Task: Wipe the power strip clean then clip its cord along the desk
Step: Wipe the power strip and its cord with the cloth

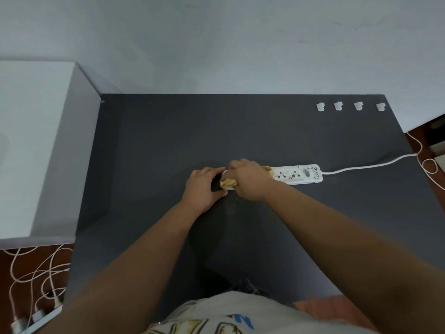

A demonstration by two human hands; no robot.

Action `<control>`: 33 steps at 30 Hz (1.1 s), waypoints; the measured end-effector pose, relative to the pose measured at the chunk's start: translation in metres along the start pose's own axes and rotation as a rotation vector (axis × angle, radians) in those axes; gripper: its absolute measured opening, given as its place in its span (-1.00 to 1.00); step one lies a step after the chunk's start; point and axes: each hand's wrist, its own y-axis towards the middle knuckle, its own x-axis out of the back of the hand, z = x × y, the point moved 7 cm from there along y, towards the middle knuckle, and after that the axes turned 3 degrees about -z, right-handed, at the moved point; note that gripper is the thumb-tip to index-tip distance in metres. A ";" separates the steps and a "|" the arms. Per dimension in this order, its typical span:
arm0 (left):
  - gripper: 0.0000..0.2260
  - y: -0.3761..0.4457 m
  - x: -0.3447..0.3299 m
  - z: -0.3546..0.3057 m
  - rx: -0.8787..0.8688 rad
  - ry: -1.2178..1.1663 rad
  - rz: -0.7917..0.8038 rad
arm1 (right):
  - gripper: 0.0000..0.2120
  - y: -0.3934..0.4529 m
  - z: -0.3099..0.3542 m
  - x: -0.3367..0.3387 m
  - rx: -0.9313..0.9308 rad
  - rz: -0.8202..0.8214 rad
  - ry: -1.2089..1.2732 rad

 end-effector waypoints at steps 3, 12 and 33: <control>-0.40 -0.001 -0.001 0.000 -0.003 -0.004 0.000 | -0.59 0.001 -0.022 0.012 -0.140 -0.141 0.006; -0.39 0.000 -0.001 0.001 0.013 -0.004 0.009 | -0.62 -0.022 -0.044 0.015 -0.179 -0.195 0.173; -0.48 0.017 -0.014 -0.058 -0.285 0.279 0.094 | -0.67 -0.065 -0.077 -0.002 -0.255 -0.315 0.229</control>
